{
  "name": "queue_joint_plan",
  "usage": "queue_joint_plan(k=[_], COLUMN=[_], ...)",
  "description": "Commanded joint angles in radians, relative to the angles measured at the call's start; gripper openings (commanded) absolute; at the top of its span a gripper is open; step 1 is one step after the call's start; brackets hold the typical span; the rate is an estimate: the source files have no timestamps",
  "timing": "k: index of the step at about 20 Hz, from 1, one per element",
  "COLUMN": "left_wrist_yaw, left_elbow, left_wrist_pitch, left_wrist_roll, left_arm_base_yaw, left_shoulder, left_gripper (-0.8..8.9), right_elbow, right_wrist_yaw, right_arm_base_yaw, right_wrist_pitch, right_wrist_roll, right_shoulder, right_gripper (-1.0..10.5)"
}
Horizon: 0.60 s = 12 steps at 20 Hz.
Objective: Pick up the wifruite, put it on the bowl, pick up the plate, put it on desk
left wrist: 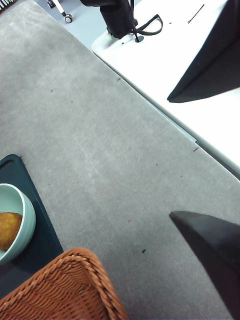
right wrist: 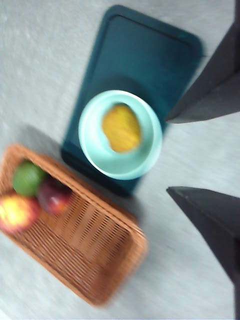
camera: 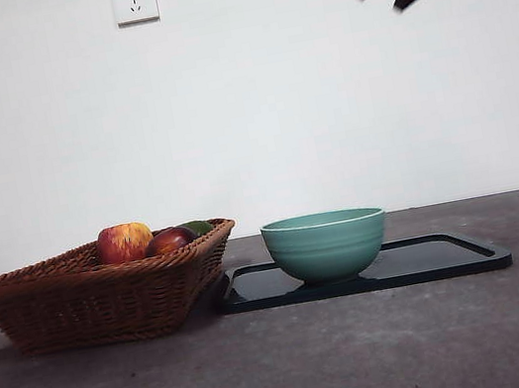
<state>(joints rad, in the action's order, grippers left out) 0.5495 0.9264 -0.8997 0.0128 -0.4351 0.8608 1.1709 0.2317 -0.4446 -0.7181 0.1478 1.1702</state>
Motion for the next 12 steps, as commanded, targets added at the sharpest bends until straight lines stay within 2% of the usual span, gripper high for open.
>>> queue_joint_plan(k=[1,10,12], left_wrist_yaw=[0.005,0.005,0.005], left_elbow=[0.009,0.009,0.009], left_wrist_pitch=[0.010,0.010,0.010], left_wrist_roll=[-0.013,-0.013,-0.013], left_arm_base_yaw=[-0.005,-0.005,-0.005], left_shoulder=[0.003,0.003,0.003], left_gripper=[3.44,3.44,3.44], right_elbow=[0.012,-0.244,-0.299], right_wrist_yaw=[0.000,0.011,0.041], right_arm_base_yaw=[-0.023,-0.098,-0.106], right_wrist_pitch=[-0.050,-0.054,-0.054], right_wrist_roll=[-0.034,-0.028,-0.028], right_shoulder=[-0.061,-0.348,-0.392], right_gripper=[2.0,2.0,2.0])
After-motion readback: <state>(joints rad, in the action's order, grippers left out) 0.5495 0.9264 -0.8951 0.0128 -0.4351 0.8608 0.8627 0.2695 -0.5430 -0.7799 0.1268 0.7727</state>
